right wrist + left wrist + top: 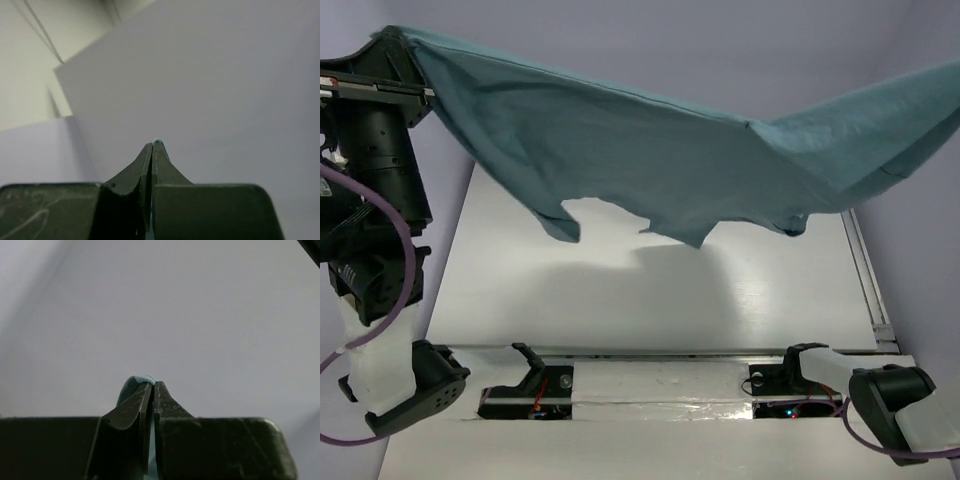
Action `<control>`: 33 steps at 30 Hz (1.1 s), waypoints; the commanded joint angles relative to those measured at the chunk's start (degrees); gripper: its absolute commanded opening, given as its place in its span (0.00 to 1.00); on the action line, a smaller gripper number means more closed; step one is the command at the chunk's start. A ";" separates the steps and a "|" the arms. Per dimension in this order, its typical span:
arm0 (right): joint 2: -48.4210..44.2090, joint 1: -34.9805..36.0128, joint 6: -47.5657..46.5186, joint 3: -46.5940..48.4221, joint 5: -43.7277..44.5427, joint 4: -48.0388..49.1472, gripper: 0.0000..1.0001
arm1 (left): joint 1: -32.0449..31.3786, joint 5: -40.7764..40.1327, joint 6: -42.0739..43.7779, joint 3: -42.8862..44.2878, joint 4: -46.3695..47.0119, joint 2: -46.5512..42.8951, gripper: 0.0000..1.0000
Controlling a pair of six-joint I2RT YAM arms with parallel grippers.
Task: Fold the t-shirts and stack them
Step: Flatten out the tshirt
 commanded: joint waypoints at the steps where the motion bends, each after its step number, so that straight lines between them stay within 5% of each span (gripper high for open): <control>1: 2.73 -0.07 2.45 -3.18 -2.93 6.51 0.00 | 5.82 -0.64 4.72 -1.49 3.29 4.05 0.00; 5: 11.32 -0.07 0.88 -3.89 -0.92 7.57 0.00 | 25.22 18.98 -10.99 -4.82 -7.51 10.00 0.00; 9: 27.05 -0.07 -4.13 4.25 4.89 6.97 0.00 | 33.10 28.45 -19.98 -8.51 -9.99 18.89 0.00; 17: 40.70 -4.02 -2.03 7.68 3.31 8.37 0.00 | 35.84 34.17 -25.08 7.02 -13.59 34.79 0.00; 25: 40.80 -5.87 -0.53 9.73 1.64 15.13 0.00 | 39.00 39.44 -30.18 11.60 -8.33 33.58 0.00; 33: 31.16 -5.87 -3.26 7.37 2.61 17.43 0.00 | 44.28 46.30 -33.44 14.78 -1.48 29.19 0.00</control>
